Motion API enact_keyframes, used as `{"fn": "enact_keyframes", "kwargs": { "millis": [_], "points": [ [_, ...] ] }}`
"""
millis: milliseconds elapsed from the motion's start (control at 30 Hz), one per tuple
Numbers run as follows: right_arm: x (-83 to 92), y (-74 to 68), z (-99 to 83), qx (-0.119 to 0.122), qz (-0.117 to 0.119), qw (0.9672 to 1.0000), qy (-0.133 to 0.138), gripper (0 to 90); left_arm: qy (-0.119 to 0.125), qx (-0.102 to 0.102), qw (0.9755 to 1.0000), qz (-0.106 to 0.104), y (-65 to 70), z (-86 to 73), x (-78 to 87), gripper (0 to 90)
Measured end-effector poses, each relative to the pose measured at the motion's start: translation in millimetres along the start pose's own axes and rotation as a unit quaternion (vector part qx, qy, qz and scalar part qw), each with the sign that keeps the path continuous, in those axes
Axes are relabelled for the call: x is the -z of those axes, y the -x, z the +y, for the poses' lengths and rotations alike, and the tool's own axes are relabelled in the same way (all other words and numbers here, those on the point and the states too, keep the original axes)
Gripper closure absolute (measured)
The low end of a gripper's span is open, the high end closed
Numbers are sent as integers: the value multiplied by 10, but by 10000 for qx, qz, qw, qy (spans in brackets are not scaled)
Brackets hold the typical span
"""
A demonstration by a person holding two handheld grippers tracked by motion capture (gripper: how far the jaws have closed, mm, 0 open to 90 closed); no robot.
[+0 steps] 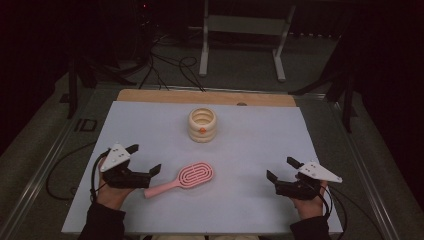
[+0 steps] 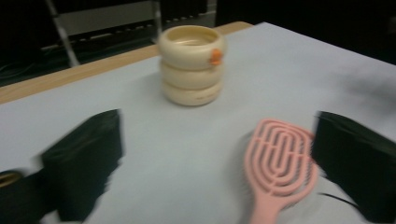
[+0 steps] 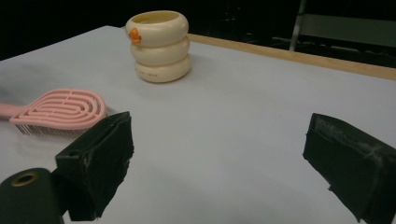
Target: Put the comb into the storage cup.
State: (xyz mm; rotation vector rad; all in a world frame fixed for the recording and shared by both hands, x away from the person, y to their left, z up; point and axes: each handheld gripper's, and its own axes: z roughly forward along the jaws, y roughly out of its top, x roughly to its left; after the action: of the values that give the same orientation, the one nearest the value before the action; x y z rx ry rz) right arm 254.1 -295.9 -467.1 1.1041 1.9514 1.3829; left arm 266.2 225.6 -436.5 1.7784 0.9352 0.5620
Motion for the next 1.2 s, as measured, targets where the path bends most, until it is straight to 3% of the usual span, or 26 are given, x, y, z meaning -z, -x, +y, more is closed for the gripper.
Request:
{"fn": "enact_keyframes", "kwargs": {
  "millis": [67, 100, 167, 433, 767, 900, 967, 1000, 1100, 1200],
  "points": [
    [1, 1, 0, -4, 5, 10000, 8, 82, 0, 0, 10000, 0, 0, 0, 0, 1],
    [1, -4, -2, -4, 14, 10000, 28, 82, 242, 93, 9994, 221, -104, -50, 108, 2],
    [-2, -15, 0, 18, 37, 10000, 31, 82, 372, 99, 9986, 364, -163, -90, 185, 2],
    [-15, -60, 2, 124, 151, 9998, 76, 82, 510, 249, 9958, 721, -338, -232, 385, 2],
    [-28, -84, -4, 176, 184, 9997, 57, 82, 515, 259, 9957, 722, -363, -240, 403, 2],
    [-24, -78, -6, 176, 183, 9997, 51, 82, 256, 199, 9979, 562, -342, -186, 350, 2],
    [-23, -74, -6, 170, 178, 9997, 50, 82, 256, 199, 9979, 562, -342, -186, 350, 2],
    [-24, -73, -5, 169, 178, 9997, 44, 82, 30, 128, 9989, 447, -317, -123, 298, 2],
    [-24, -73, -4, 168, 177, 9997, 40, 82, -35, 97, 9991, 416, -296, -100, 268, 2],
    [-22, -75, 0, 181, 176, 9997, 38, 82, -354, -134, 9988, 327, -226, -51, 148, 2]
  ]
}}
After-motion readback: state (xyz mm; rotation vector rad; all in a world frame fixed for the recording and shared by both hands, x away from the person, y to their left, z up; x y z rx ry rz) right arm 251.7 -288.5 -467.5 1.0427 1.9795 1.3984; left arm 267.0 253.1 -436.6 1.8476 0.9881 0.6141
